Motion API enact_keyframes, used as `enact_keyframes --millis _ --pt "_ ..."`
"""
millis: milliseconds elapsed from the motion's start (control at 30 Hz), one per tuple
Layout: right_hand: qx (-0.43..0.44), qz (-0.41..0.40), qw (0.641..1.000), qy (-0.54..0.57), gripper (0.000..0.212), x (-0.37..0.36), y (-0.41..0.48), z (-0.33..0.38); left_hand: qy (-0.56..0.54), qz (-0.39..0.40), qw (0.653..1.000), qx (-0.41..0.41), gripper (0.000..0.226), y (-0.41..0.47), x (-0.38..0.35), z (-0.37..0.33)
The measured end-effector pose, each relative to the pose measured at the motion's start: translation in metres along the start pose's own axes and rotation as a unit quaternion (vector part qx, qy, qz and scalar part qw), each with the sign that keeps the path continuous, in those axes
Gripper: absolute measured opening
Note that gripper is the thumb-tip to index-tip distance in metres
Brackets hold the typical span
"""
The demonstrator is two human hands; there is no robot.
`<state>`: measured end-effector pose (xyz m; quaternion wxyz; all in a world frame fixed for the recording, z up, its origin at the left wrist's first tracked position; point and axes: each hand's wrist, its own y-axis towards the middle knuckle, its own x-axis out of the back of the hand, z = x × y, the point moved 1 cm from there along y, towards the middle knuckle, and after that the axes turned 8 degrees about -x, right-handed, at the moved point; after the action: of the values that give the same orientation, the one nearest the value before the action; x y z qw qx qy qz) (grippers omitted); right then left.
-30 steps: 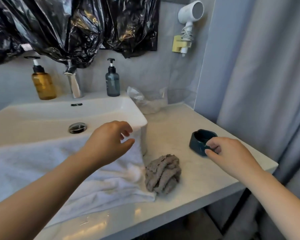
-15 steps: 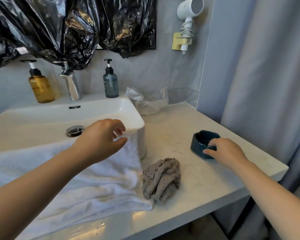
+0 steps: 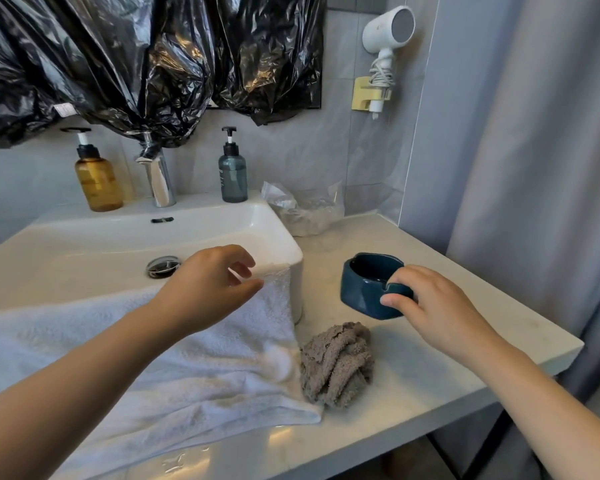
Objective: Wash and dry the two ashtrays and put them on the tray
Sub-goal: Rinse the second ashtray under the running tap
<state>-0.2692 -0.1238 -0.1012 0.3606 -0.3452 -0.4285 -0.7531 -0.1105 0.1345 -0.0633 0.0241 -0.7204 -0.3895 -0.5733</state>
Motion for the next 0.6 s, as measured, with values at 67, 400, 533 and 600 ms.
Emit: enact_keyframes --millis 67,400,533,600 --pt "0.044 0.003 0.998 0.036 0.016 0.003 -0.006 0.022 -0.004 -0.003 1.000 -0.004 0.033 -0.006 0.003 0.000" --pt "0.228 0.036 0.969 0.091 0.008 -0.002 -0.022 0.107 -0.197 0.023 0.979 0.039 0.066 -0.033 0.017 0.000" --pt "0.244 0.048 0.964 0.095 0.012 -0.009 -0.022 0.116 -0.248 0.043 0.965 0.067 0.042 -0.036 0.022 0.001" --pt "0.248 0.048 0.963 0.092 0.011 -0.010 -0.021 0.119 -0.306 0.055 0.945 0.101 0.032 -0.038 0.023 0.001"
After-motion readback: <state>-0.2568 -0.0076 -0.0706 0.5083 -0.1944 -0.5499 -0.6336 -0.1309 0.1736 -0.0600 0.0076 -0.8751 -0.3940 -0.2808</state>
